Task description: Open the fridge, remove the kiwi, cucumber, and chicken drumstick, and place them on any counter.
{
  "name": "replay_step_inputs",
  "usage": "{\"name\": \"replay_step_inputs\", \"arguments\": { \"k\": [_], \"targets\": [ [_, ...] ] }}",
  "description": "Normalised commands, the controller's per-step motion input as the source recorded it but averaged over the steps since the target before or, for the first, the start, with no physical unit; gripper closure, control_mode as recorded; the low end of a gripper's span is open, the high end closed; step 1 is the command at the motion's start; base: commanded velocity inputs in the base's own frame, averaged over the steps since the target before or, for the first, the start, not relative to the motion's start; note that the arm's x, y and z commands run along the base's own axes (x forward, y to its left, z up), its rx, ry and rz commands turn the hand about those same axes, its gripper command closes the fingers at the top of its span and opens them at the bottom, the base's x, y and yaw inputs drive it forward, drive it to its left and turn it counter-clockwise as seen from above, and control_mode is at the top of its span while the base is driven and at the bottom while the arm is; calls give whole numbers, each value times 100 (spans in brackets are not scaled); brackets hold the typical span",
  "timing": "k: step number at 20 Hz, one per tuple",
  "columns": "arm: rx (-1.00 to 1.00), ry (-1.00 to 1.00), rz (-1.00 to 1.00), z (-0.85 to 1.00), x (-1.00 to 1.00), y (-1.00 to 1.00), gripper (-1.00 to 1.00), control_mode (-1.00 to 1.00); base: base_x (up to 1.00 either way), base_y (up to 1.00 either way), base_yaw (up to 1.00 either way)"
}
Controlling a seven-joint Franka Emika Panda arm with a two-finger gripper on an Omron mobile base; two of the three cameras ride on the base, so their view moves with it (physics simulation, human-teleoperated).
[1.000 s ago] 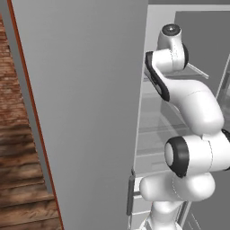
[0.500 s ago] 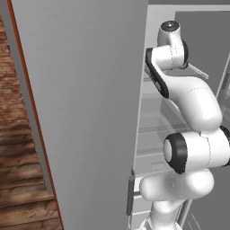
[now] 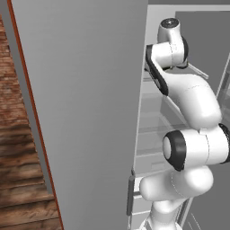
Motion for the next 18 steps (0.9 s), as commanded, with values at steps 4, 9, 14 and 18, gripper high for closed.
{"name": "replay_step_inputs", "arguments": {
  "k": [4, 9, 14, 18],
  "targets": [
    [-1, -12, 22, -22, -53, 11, 100, -100, 0, 0, 0],
    [-1, -16, 28, -3, -88, 16, 100, -100, 0, 0, 0],
    [-9, -4, 29, 0, -100, 27, 100, -100, 0, 0, 0],
    [-15, 0, 25, 12, -100, 29, 100, -100, 0, 0, 0]
  ]
}}
